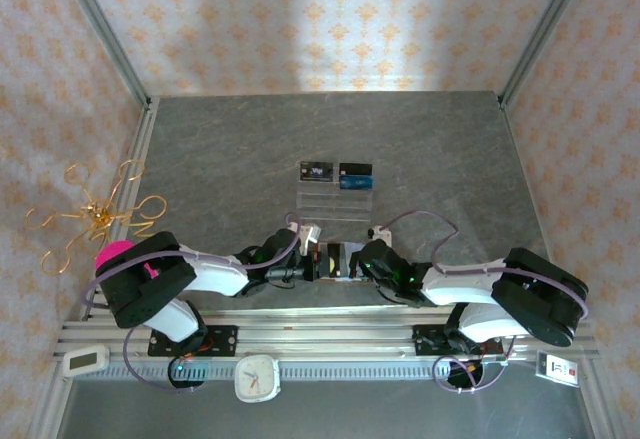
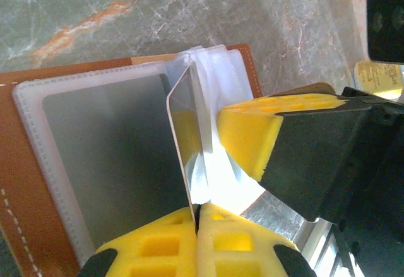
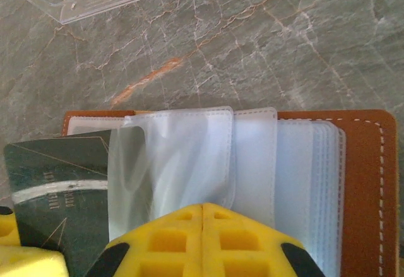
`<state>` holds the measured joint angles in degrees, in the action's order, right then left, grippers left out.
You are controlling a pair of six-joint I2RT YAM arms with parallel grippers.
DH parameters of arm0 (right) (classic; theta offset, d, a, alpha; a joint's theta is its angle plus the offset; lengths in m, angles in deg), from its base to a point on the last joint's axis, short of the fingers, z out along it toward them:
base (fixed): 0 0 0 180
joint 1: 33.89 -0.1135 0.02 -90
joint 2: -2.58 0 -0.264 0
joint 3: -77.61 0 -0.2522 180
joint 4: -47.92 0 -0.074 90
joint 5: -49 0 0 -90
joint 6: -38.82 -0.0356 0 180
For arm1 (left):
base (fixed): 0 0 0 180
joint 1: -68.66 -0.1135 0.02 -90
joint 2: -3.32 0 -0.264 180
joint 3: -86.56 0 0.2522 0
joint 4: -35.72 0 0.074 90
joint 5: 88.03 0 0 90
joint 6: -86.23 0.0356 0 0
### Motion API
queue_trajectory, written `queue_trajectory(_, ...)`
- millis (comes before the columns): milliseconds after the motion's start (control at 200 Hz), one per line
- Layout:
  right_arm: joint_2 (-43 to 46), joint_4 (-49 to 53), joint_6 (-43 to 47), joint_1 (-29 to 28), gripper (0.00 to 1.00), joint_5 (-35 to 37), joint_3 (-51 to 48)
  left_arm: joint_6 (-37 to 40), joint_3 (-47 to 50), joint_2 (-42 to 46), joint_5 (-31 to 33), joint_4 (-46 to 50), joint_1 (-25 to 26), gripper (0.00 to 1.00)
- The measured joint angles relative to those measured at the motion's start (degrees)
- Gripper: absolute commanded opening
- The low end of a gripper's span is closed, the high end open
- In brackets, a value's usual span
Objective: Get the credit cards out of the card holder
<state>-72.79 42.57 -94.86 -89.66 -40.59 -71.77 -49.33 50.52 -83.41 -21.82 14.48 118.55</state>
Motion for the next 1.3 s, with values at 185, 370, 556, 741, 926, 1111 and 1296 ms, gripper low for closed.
queue_trajectory(185,0.13,0.17,-0.04,-0.04,0.01,0.26,0.02,0.68,0.07,6.05,0.87,4.42,0.0,0.0)
queue_trajectory(370,0.28,0.31,-0.02,-0.07,0.07,0.35,0.02,1.46,0.87,12.09,3.17,8.55,0.0,0.0)
queue_trajectory(556,2.12,2.84,1.16,-0.07,0.29,0.61,0.7,3.54,0.68,16.09,5.4,13.55,0.74,0.0)
queue_trajectory(741,9.55,8.92,4.13,-0.07,0.38,2.19,1.07,6.29,-1.6,19.39,7.23,18.34,1.51,0.0)
queue_trajectory(926,18.91,14.12,5.88,-0.07,0.39,5.42,3.5,11.76,-7.85,22.67,9.14,23.82,1.51,0.0)
queue_trajectory(1111,24.72,18.97,6.05,-0.04,0.39,9.81,3.74,22.14,-18.62,22.51,7.85,29.68,0.44,0.0)
queue_trajectory(1296,29.05,23.5,4.63,-0.04,0.47,14.62,3.74,32.76,-25.16,20.63,4.68,33.46,-1.31,0.0)
